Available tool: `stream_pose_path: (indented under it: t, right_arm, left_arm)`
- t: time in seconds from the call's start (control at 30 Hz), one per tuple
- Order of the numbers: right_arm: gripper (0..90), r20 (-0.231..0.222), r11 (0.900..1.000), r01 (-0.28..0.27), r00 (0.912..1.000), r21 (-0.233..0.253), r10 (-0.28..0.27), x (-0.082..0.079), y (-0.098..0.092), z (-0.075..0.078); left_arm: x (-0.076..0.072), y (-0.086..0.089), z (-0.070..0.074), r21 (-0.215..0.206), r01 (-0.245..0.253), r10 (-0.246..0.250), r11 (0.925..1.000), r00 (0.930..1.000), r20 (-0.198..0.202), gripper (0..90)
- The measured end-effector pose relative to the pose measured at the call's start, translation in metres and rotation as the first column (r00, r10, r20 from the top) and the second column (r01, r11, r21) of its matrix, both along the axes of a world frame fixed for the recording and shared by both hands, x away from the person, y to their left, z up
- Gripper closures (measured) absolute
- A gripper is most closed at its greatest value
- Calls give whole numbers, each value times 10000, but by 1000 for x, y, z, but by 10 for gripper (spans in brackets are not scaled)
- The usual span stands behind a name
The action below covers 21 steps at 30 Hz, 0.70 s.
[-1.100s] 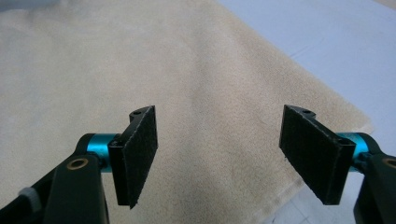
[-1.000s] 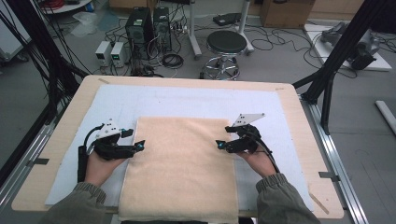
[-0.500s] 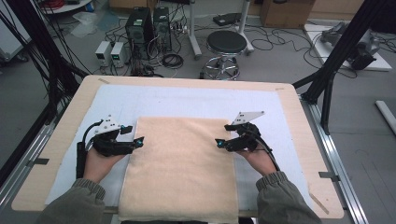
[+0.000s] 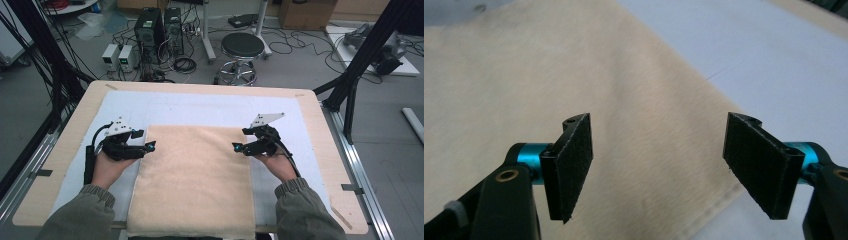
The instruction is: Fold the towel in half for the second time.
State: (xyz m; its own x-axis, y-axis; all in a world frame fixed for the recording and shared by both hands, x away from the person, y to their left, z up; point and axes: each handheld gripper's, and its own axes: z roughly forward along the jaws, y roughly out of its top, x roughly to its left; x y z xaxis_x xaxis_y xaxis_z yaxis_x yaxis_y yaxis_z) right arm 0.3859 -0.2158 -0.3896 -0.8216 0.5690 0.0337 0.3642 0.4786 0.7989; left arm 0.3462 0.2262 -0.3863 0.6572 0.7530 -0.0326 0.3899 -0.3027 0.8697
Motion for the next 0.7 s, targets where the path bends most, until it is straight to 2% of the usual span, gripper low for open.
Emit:
stream_pose_path:
  t: [0.07, 0.17, 0.27, 0.33, 0.43, 0.57, 0.7]
  right_arm:
    - [277, -44, 9999, 119, 9999, 1, -119, 6, -1, 1]
    - [278, -123, 9994, 337, 9994, -3, -337, 15, -1, 3]
    - [278, -237, 9983, 569, 9981, -108, -572, 25, -1, -1]
    - [278, -266, 9970, 742, 9969, -206, -747, 32, -1, -6]
    - [278, -384, 9945, 1013, 9940, -259, -1022, 38, -3, -12]
    - [278, -473, 9911, 1273, 9905, -384, -1290, 45, -6, -21]
    - [281, -588, 9878, 1465, 9870, -519, -1494, 50, -8, -28]
  left_arm:
    - [7, 1, 4, -161, -115, 116, 9998, 9999, 49, 342]
    - [18, 0, 8, -52, -224, 224, 9997, 9997, 28, 345]
    - [27, -1, 8, -155, -386, 386, 9991, 9992, 43, 346]
    - [34, 1, 2, -303, -659, 659, 9974, 9978, -40, 349]
    - [44, 5, -8, -118, -956, 951, 9954, 9947, -382, 349]
    - [53, 7, -17, -170, -1278, 1269, 9916, 9908, -479, 376]
    - [59, 3, -27, -58, -1345, 1338, 9909, 9890, -636, 385]
